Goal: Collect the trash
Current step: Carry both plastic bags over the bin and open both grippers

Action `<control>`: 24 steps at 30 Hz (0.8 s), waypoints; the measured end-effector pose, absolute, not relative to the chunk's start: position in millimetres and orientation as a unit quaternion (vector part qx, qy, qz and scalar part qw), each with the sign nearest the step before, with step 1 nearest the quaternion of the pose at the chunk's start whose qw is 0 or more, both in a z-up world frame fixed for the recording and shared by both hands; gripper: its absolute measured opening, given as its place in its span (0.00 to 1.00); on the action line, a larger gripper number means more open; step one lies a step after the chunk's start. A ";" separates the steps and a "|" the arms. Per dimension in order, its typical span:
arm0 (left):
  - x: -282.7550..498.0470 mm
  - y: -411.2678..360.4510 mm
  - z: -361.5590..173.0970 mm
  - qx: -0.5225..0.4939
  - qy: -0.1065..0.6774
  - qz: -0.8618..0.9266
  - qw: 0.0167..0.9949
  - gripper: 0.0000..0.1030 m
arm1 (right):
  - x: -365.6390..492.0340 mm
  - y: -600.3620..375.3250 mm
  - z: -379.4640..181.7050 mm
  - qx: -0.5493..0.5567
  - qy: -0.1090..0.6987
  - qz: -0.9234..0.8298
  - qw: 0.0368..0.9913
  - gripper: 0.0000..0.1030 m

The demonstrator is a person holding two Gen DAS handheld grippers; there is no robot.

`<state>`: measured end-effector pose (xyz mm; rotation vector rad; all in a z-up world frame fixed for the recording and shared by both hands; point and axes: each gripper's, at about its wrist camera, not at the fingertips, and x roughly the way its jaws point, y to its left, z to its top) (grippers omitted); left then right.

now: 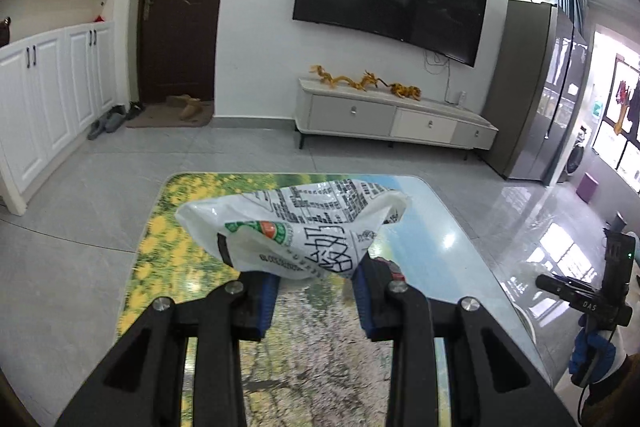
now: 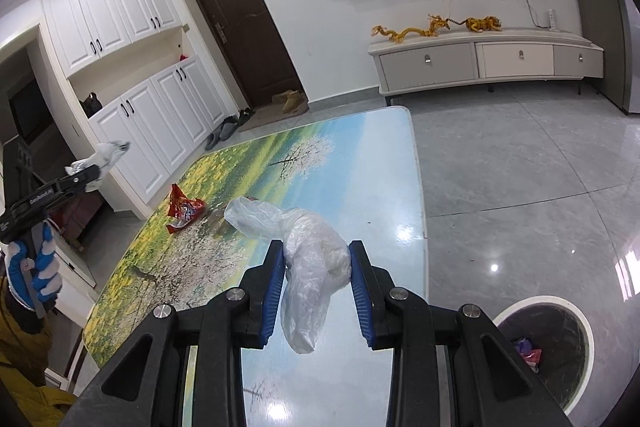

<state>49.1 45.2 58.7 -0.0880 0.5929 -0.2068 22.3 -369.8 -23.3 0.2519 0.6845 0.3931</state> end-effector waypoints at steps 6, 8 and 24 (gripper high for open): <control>27.8 32.8 74.3 -0.031 0.286 -0.112 0.951 0.30 | 1.9 -394.4 -15.4 0.138 0.312 0.173 0.924 0.30; 22.0 14.3 79.1 -0.025 0.286 -0.132 0.949 0.30 | -7.5 -404.5 -13.6 0.139 0.306 0.163 0.928 0.30; 16.4 -234.6 57.2 0.074 0.338 -0.352 0.870 0.30 | -81.5 -534.8 -70.8 0.218 0.310 -0.013 0.925 0.30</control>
